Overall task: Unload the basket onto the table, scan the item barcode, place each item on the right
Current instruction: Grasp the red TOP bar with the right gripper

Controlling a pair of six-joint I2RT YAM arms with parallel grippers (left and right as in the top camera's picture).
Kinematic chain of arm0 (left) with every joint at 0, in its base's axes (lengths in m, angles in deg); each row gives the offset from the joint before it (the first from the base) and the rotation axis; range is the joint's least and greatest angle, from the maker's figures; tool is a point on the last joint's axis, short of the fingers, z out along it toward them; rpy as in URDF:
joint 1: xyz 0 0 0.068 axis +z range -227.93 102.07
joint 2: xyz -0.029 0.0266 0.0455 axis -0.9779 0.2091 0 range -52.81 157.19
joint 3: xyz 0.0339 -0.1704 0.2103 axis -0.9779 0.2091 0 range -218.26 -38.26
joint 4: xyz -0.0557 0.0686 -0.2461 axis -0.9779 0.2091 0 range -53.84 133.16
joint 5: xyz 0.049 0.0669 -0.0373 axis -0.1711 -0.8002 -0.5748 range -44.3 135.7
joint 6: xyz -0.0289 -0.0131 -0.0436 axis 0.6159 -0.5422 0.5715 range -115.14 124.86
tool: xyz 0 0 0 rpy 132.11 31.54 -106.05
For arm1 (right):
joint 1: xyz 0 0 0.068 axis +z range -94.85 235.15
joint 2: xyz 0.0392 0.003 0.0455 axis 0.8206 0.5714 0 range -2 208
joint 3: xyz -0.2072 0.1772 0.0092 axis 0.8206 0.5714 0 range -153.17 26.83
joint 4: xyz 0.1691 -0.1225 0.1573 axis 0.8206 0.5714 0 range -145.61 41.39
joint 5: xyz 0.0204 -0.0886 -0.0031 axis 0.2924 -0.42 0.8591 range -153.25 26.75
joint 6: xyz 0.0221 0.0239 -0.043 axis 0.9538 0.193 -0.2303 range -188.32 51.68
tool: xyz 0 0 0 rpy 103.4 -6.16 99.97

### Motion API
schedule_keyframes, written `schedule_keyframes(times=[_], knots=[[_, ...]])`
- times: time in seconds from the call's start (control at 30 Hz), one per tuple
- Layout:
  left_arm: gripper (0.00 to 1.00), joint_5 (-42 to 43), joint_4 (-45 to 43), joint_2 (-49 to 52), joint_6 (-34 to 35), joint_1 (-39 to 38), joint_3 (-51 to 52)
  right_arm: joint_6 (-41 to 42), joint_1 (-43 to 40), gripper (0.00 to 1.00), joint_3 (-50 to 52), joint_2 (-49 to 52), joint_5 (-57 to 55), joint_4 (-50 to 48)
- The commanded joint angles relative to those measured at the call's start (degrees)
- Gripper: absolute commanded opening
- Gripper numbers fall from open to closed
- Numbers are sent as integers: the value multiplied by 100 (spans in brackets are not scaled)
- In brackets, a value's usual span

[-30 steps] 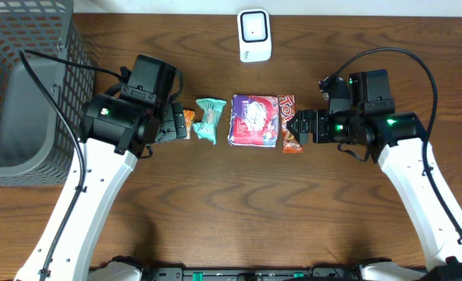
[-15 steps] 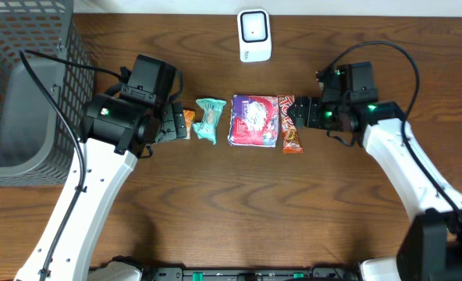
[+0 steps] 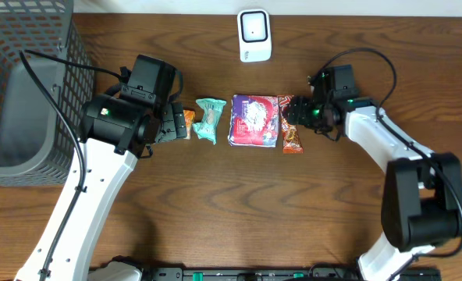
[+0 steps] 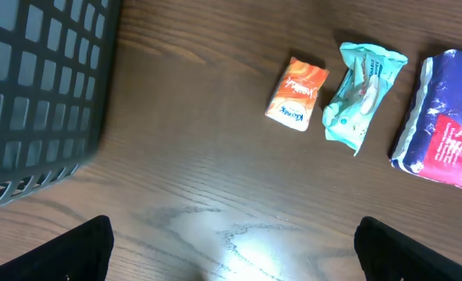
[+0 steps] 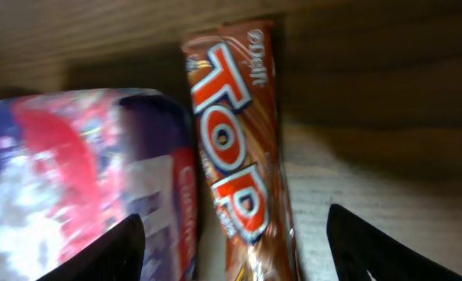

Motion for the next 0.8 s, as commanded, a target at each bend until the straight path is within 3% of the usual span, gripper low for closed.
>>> schedule_keyframes(times=[0.0, 0.37, 0.57, 0.77], knots=[[98, -13, 15, -31, 50, 31, -46, 122, 35, 70, -105, 249, 2, -55], [98, -13, 15, -31, 50, 31, -46, 92, 42, 66, -105, 452, -17, -31], [98, -13, 15, -31, 50, 31, -46, -238, 140, 57, -105, 452, -57, 7], [98, -13, 15, -31, 50, 31, -46, -267, 452, 57, -105, 452, -1104, 232]])
